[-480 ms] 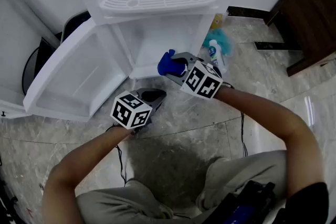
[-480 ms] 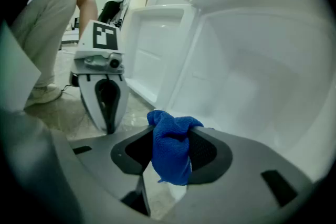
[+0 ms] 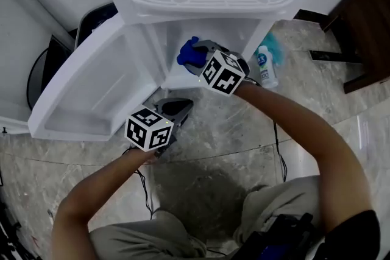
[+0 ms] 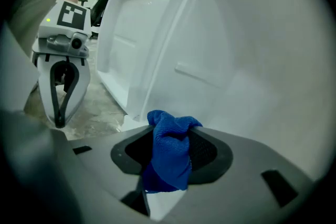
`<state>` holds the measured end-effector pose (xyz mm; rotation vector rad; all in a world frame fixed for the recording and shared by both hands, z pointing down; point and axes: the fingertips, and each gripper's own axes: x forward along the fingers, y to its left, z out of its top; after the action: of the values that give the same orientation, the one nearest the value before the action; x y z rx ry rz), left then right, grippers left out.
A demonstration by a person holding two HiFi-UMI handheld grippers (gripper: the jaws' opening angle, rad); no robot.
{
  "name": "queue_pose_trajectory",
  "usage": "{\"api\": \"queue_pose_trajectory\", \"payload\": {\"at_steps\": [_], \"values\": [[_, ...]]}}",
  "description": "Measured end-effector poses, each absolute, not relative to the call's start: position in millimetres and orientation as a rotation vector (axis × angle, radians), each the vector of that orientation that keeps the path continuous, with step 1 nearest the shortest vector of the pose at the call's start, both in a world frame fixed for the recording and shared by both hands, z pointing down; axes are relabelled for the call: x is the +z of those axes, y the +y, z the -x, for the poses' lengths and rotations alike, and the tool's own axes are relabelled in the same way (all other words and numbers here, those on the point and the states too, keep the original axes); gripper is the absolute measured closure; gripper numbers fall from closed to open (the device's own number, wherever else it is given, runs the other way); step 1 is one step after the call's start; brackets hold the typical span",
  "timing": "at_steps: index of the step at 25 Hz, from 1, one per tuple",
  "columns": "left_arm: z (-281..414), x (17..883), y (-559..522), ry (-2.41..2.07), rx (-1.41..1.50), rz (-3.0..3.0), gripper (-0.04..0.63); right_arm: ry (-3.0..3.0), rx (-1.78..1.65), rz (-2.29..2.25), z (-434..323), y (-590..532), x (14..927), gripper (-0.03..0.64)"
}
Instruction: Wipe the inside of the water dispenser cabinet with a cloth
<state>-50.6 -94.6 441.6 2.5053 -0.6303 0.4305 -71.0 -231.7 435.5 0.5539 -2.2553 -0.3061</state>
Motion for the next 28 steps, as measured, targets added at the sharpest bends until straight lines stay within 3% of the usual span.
{"api": "queue_pose_trajectory", "payload": {"at_steps": [20, 28], "values": [[82.0, 450.5, -131.8, -0.768, 0.604, -2.658, 0.589, -2.042, -0.335, -0.694, 113.1, -343.0, 480.6, 0.468], [99.0, 478.3, -135.0, -0.812, 0.632, -2.567, 0.589, -2.157, -0.227, -0.687, 111.4, -321.1, 477.4, 0.469]]}}
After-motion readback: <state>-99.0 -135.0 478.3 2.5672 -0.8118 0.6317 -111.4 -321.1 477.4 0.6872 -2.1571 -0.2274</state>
